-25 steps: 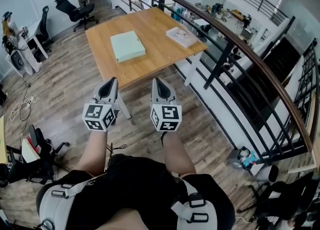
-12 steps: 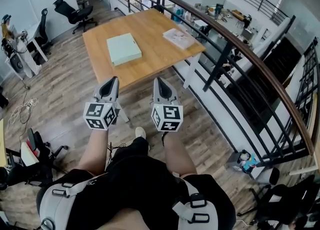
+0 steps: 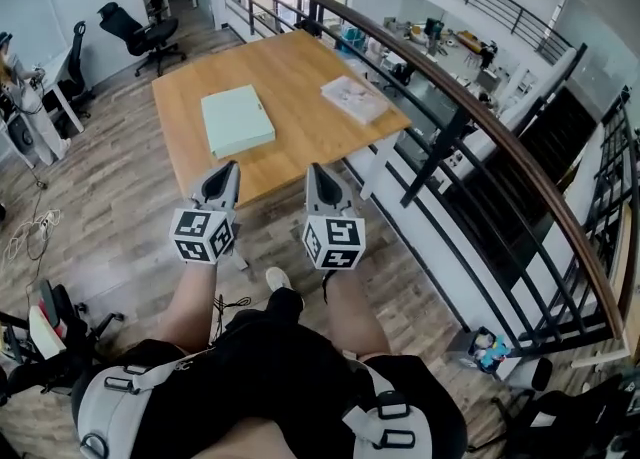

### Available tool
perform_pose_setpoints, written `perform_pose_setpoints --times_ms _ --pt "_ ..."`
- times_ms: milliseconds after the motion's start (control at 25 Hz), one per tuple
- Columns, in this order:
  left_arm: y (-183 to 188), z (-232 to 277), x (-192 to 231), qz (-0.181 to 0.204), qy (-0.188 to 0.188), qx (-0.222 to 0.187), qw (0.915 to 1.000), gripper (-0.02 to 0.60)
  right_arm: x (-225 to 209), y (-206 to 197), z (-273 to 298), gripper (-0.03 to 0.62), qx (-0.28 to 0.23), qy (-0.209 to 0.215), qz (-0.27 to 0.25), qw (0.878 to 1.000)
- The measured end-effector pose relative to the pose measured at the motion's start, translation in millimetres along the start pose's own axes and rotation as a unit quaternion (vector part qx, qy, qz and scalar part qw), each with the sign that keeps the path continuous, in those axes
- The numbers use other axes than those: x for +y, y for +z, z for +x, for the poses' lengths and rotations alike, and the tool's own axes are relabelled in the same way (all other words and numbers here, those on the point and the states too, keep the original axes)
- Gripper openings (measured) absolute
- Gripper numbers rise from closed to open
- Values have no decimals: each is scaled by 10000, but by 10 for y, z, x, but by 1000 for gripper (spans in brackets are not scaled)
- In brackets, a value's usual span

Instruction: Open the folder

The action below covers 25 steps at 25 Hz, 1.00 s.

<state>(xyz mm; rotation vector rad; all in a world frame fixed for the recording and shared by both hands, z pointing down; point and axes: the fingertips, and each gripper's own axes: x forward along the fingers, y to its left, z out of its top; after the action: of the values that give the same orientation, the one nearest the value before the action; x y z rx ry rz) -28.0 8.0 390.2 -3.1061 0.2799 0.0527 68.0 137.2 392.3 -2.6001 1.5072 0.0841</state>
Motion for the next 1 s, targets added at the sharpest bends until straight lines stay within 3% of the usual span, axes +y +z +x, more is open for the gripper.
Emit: perform_pose_setpoints --times_ms 640,1000 --pt "-165 1934 1195 -206 240 161 9994 2 -801 -233 2228 6 360 188 -20 9992" --pt "-304 2511 1810 -231 438 167 9986 2 -870 -449 3203 6 490 503 -9 9975"
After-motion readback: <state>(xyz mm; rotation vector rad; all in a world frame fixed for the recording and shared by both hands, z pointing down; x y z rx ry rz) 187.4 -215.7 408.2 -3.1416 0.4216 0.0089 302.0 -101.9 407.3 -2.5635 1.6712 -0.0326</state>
